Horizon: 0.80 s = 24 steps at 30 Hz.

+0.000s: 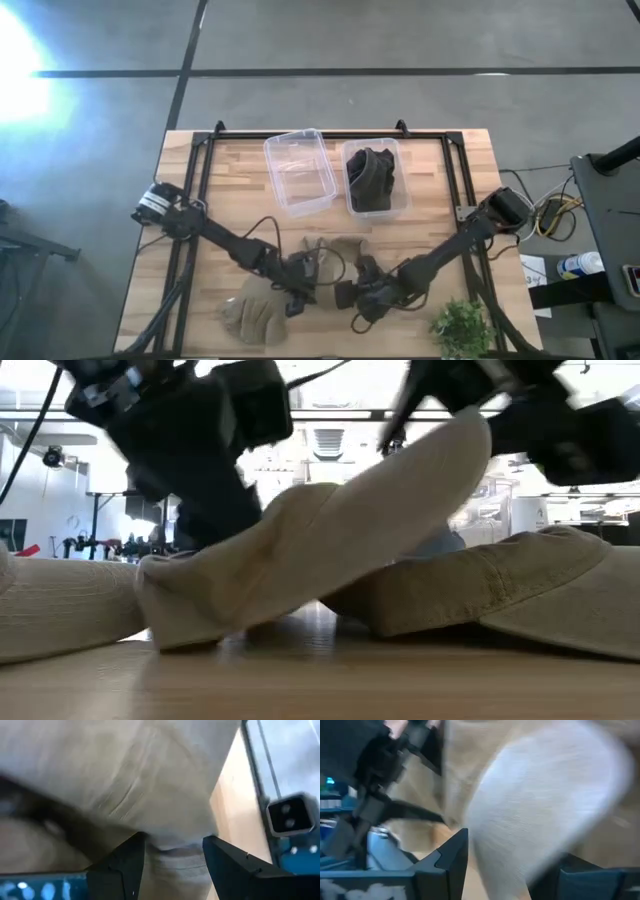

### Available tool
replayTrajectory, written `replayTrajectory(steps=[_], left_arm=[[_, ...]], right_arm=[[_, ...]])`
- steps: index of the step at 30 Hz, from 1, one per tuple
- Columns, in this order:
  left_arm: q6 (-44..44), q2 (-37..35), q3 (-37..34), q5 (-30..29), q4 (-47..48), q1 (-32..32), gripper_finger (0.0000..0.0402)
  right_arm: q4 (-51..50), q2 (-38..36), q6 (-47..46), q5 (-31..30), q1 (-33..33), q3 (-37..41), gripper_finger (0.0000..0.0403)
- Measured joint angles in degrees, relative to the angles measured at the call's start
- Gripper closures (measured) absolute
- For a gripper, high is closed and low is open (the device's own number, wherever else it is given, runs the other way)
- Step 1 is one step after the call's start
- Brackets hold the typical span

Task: Pick & Place hat
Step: Put the middle brown cap into the left transparent bin

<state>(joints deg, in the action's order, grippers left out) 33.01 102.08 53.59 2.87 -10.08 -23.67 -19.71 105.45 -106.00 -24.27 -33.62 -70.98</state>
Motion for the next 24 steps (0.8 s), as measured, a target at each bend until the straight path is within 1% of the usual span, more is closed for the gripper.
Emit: replayTrajectory(steps=[1, 3, 5, 8, 11, 12, 15, 17, 19, 20, 22, 24], left_arm=[[-0.1, 0.0, 0.4, -0.2, -0.5, 0.1, 0.0207], [-0.2, 0.0, 1.5, -0.7, -1.7, 0.2, 0.0207], [-0.2, -0.1, 2.6, -0.8, -1.4, 0.3, 0.0207], [-0.2, -1.6, 4.0, -1.5, 0.1, 0.3, 0.0207], [-0.2, -5.5, 5.3, -4.3, 4.3, 0.3, 0.0207], [-0.2, -7.3, 5.8, -5.4, 6.2, 0.3, 0.0207], [0.0, -14.5, 6.9, -8.9, 13.6, 0.0, 0.0207], [0.1, -20.0, 7.5, -11.3, 16.6, -0.5, 0.0207], [-0.2, -25.9, 7.8, -13.6, 17.3, -1.3, 0.0207], [-0.9, -29.0, 7.9, -14.8, 17.1, -1.7, 0.0207], [-3.0, -34.6, 7.9, -18.3, 17.0, -2.6, 0.0207], [-4.9, -39.5, 7.8, -23.5, 16.8, -3.8, 0.0207]], right_arm=[[1.1, 0.4, 0.7, 0.0, 0.4, 0.1, 0.0252], [0.2, 0.5, 2.0, 0.1, 1.3, 0.4, 0.0263], [0.8, 0.4, 3.4, 0.2, 2.1, 0.4, 0.0280], [0.8, -1.1, 7.5, 0.6, 3.2, 0.3, 0.0321], [-0.7, -4.4, 12.1, 0.5, 3.6, -0.6, 0.0374], [-1.8, -5.7, 13.3, 0.4, 3.7, -1.0, 0.0383], [-7.8, -9.8, 15.7, -1.9, 3.8, -2.6, 0.0387], [-11.6, -13.0, 18.0, -4.9, 3.9, -4.4, 0.0388], [-14.3, -15.9, 21.4, -9.1, 4.3, -6.6, 0.0388], [-14.7, -17.1, 24.2, -11.4, 4.5, -7.8, 0.0388], [-13.8, -18.9, 32.8, -15.6, 5.3, -9.8, 0.0388], [-12.2, -20.0, 41.8, -19.7, 6.9, -12.4, 0.0388]])
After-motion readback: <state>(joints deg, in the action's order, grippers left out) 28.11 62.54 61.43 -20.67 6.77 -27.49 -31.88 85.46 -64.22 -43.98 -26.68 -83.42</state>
